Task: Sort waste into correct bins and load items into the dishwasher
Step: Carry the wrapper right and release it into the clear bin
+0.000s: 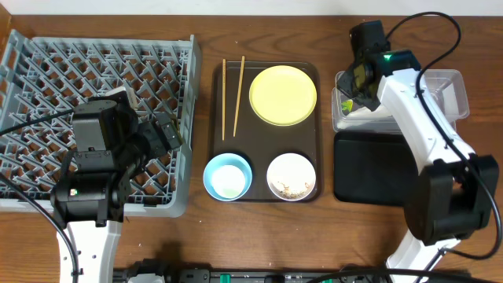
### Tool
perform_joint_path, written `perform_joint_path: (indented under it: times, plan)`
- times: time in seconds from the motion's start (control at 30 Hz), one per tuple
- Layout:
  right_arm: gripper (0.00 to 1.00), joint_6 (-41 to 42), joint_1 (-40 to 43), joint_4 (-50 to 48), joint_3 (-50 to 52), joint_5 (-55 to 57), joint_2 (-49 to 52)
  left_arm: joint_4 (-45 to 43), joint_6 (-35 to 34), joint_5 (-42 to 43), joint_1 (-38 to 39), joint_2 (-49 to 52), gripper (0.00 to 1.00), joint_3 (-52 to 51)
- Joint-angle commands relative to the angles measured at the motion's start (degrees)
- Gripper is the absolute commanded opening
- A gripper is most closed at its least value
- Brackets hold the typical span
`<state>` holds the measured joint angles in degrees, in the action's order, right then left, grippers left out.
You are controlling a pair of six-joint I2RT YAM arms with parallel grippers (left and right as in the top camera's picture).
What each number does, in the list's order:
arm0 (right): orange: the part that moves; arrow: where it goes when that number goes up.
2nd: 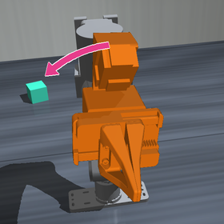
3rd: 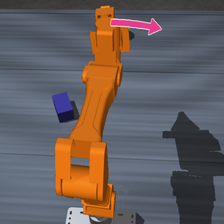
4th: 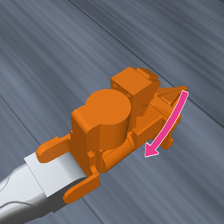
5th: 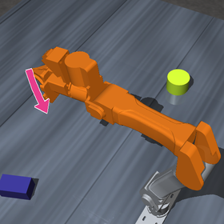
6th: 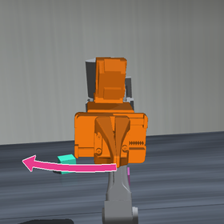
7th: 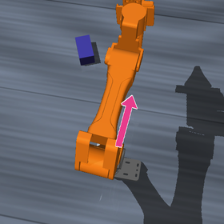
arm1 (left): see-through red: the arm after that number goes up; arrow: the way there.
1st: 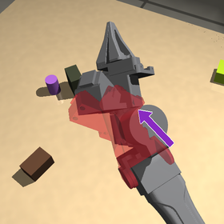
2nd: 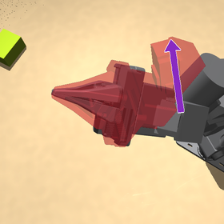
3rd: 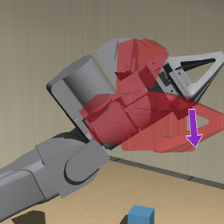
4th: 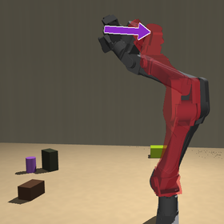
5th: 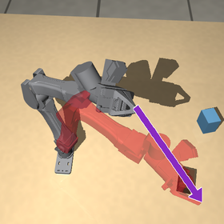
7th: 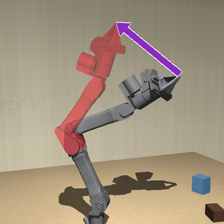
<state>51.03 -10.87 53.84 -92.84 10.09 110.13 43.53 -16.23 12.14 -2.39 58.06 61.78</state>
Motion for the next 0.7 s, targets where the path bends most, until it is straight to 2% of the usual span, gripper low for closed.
perform_joint_path:
  times: [0.0, 0.2, 0.23, 0.3, 0.37, 0.43, 0.57, 0.67]
  plan:
    - [0.01, 4.7, 3.8, 0.5, 0.0, 2.6, 1.4, 0.2, 1.0, 0.7, 0.2, -0.1, 0.98, 1.2]
    - [0.01, 9.8, 9.2, 2.0, 0.1, 2.7, 1.6, 0.2, 1.0, 0.7, 0.2, -0.1, 0.98, 1.2]
    - [0.04, 9.8, 9.8, 1.4, 0.1, 2.5, 1.6, 0.2, 1.0, 0.7, 0.2, -0.1, 0.98, 1.2]
    - [0.26, 7.4, 10.8, 0.2, 0.0, 1.4, 1.5, 0.2, 1.0, 0.7, 0.2, -0.1, 0.98, 1.2]
    - [0.36, 2.8, 11.3, -0.9, 0.0, -0.6, 0.9, 0.2, 1.0, 0.7, 0.2, -0.1, 0.98, 1.2]
    - [0.41, -1.9, 11.3, -1.2, -0.2, -1.4, -0.1, 0.2, 1.0, 0.7, 0.2, -0.1, 0.98, 1.2]
    - [0.43, -10.0, 11.3, -1.0, -0.3, -1.8, -4.7, 0.2, 1.0, 0.7, 0.2, -0.1, 0.98, 1.2]
    - [0.48, -11.8, 10.9, 0.7, -0.3, -1.8, -9.2, 0.2, 1.0, 0.7, 0.2, -0.1, 0.98, 1.2]
